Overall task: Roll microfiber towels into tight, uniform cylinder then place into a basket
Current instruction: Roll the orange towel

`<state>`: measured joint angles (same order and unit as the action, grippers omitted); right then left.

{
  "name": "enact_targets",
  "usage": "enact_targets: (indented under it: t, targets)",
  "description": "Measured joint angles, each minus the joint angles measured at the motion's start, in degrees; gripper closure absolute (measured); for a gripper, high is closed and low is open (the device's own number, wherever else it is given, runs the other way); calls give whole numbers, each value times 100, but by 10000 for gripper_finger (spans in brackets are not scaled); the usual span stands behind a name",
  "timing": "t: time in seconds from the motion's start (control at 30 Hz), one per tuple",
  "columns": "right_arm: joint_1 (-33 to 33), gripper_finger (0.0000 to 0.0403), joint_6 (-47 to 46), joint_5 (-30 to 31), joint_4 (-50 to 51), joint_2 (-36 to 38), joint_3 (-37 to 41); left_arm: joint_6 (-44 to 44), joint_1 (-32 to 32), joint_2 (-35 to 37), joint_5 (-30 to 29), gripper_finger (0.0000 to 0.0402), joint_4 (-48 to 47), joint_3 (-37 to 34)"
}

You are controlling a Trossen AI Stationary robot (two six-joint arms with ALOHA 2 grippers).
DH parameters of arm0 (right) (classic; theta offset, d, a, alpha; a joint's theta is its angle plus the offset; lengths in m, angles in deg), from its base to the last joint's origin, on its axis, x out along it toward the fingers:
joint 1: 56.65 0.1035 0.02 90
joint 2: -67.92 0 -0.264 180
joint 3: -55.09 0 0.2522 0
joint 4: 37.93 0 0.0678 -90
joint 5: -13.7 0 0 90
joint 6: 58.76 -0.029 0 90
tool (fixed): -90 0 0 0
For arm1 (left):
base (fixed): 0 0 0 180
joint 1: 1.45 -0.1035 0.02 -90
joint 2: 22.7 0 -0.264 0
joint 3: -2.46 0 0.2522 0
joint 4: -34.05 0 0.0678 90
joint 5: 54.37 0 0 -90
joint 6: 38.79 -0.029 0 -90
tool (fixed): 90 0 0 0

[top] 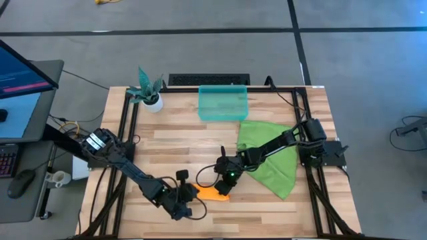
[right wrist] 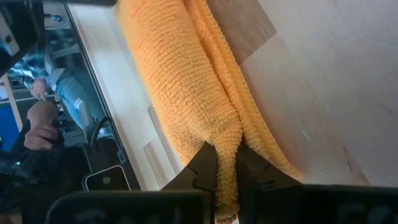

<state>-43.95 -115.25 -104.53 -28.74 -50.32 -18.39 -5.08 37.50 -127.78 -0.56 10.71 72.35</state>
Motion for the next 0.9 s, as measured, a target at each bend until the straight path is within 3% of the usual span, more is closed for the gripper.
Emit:
enact_targets:
  t: [0.37,0.73,0.9]
  targets:
    - [-37,356,-17,-7,-2,0,0,518,-10,7,756,401,519,-460]
    - [-45,347,-47,0,-34,0,0,1015,-14,24,936,401,850,-827]
    - [-44,320,43,-2,-56,0,0,1054,-45,21,1013,401,855,-850]
